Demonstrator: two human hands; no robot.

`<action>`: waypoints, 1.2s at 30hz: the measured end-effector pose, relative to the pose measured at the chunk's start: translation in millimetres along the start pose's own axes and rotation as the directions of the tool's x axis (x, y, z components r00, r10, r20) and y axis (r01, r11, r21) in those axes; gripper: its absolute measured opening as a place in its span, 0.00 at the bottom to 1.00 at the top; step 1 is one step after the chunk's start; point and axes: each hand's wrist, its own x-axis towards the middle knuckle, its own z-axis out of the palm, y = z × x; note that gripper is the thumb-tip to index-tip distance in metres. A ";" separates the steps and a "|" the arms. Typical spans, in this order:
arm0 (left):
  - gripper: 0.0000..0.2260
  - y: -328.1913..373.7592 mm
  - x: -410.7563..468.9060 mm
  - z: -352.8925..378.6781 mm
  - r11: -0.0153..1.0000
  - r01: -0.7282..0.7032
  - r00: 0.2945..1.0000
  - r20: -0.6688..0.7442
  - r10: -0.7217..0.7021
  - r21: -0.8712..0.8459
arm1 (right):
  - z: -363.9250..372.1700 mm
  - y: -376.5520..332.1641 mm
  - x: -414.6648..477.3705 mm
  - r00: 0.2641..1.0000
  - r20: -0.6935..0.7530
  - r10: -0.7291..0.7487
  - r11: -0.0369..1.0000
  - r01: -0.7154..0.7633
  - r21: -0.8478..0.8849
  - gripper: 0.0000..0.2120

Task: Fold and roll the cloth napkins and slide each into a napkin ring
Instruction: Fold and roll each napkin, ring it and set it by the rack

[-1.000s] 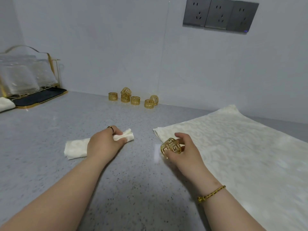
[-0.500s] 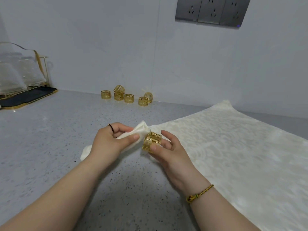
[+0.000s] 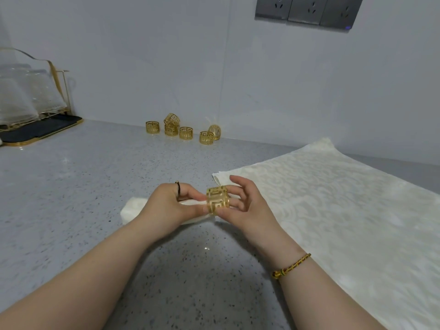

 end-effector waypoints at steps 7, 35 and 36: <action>0.15 0.0 0.9 -5.4 0.980 0.025 0.980 0.189 -0.063 0.197 | 1.5 1.9 -1.2 0.996 0.033 0.085 0.995 -0.083 -0.059 0.27; 0.21 8.3 0.9 3.8 0.485 -0.225 0.974 0.195 0.113 0.845 | -8.4 0.1 3.7 0.929 -0.271 0.252 0.961 -0.274 -0.044 0.09; 0.21 8.0 1.1 1.8 0.490 -0.216 0.976 0.192 0.099 0.845 | -11.9 -1.0 3.9 0.923 -0.264 0.280 0.954 -0.298 -0.030 0.07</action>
